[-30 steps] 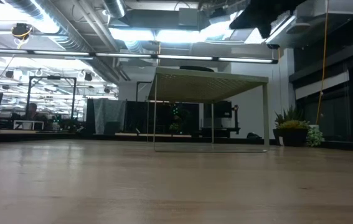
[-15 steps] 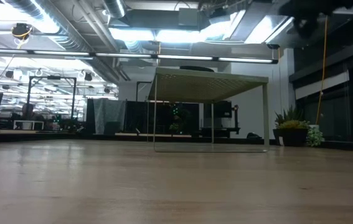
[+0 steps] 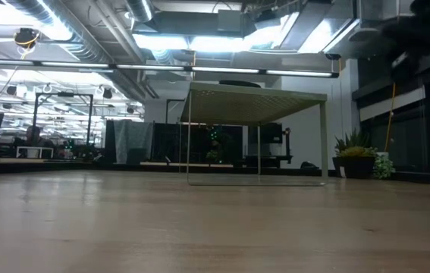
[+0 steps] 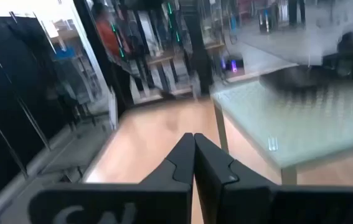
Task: Pick & Place Mini shaped plates
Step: Return to Home Position
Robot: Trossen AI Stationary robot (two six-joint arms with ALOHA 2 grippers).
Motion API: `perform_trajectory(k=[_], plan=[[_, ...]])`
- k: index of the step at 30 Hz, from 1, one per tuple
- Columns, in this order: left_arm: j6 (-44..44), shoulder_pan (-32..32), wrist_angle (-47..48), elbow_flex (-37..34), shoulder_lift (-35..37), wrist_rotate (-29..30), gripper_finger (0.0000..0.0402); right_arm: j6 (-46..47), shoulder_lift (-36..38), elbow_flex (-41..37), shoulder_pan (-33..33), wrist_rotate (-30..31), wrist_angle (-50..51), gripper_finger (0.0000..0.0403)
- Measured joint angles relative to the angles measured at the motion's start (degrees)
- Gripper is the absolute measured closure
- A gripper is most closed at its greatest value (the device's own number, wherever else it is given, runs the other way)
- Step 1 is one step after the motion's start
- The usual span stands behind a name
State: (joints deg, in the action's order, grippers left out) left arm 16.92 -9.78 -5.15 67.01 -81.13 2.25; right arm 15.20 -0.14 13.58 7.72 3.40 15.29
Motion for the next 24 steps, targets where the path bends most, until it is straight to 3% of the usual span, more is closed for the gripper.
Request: perform_trajectory(k=[9, 15, 24], plan=[[3.9, 0.0, -8.5, -9.1, 4.5, 2.6, 0.0397, -2.0, 0.1, -5.1, 0.0, 5.2, -3.8, 0.0394], [3.9, 0.0, -14.9, -16.5, 10.1, 4.7, 0.0400, -2.2, 0.1, -12.9, 0.0, 3.8, -18.5, 0.0394], [3.7, 0.8, -26.6, -28.8, 17.2, 5.7, 0.0399, -4.8, -0.4, -13.3, 0.0, 1.0, -17.2, 0.0394]])
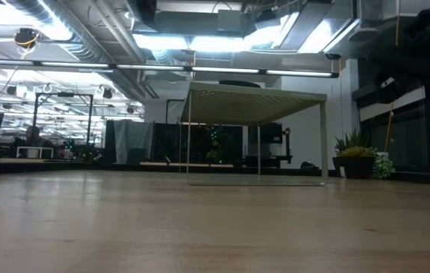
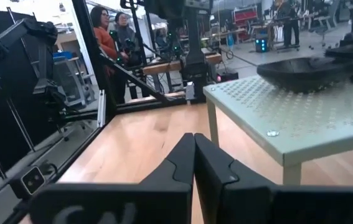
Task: Pick & Place Mini shaped plates
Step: Return to Home Position
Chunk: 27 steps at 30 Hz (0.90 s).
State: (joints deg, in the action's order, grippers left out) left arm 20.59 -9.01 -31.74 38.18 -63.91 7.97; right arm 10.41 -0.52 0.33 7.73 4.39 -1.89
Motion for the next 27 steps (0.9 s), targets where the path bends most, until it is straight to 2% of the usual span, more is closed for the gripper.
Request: perform_trajectory(k=[5, 13, 17, 22, 27], plan=[[0.4, 0.2, -7.7, -7.6, 2.8, -0.5, 0.0399, -0.5, -1.1, 0.0, -0.5, 0.0, 0.0, 0.0394], [2.4, 0.2, -10.1, -19.6, 8.9, -0.6, 0.0400, -0.4, -3.5, 0.0, -1.6, 0.0, 0.0, 0.0394], [2.4, 0.2, -12.0, -27.6, 14.9, 0.9, 0.0397, -0.4, -3.5, 0.0, -1.6, 0.0, 0.0, 0.0394], [-0.5, 0.2, -21.6, -37.7, 22.9, 1.7, 0.0400, -0.4, -3.5, 0.0, -1.6, 0.0, 0.0, 0.0394], [-3.6, 0.7, -11.6, -37.7, 30.7, -1.6, 0.0398, -0.4, -3.5, 0.0, -1.6, 0.0, 0.0, 0.0394]])
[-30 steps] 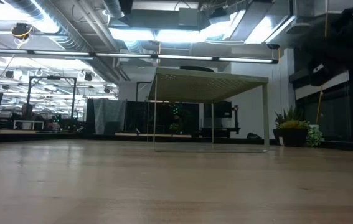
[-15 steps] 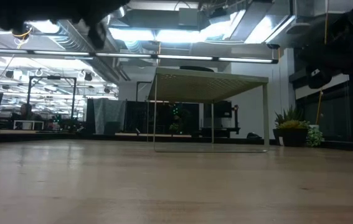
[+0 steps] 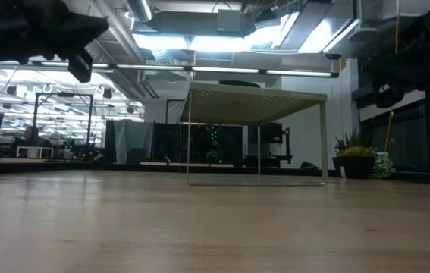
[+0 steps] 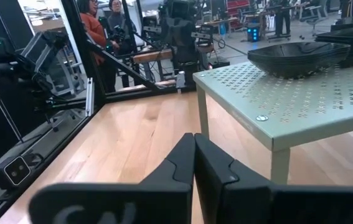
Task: Pick & Place Mini shaped plates
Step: Return to Home Position
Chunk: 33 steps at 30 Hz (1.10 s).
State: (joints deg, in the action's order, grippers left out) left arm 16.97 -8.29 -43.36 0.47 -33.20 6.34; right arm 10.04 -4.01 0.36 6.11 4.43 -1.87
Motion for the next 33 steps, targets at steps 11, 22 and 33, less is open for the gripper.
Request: perform_trajectory(k=[11, 22, 33], plan=[[-3.3, 4.0, 22.7, 0.0, 20.4, -3.4, 0.0397, 0.0, 0.0, 0.0, 0.0, 0.0, 0.0, 0.0394], [-5.3, 7.2, 40.3, 0.3, 33.2, -4.8, 0.0397, 0.0, 0.0, 0.0, 0.0, 0.0, 0.0, 0.0394], [-4.7, 8.6, 43.9, 0.5, 32.1, -6.0, 0.0397, 0.0, 0.0, 0.0, 0.0, 0.0, 0.0, 0.0394]])
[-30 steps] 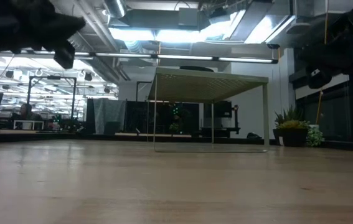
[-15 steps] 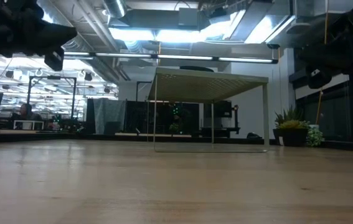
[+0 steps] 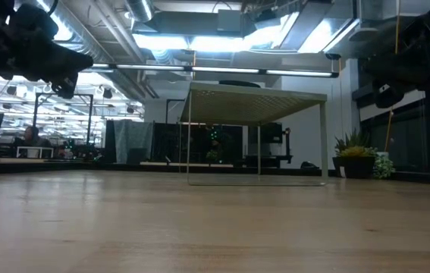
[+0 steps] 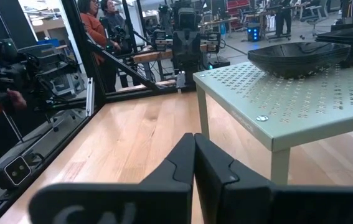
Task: Pick & Place Mini shaped plates
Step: Return to Home Position
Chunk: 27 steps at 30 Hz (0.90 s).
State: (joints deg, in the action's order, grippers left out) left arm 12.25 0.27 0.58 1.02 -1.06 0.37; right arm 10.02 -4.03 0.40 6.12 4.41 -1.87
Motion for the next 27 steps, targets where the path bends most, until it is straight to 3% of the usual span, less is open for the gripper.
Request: perform_trajectory(k=[27], plan=[[0.0, 0.0, 0.0, 0.0, -0.2, 0.0, 0.0395, 0.0, 0.0, 0.0, 0.0, 0.0, 0.0, 0.0394]])
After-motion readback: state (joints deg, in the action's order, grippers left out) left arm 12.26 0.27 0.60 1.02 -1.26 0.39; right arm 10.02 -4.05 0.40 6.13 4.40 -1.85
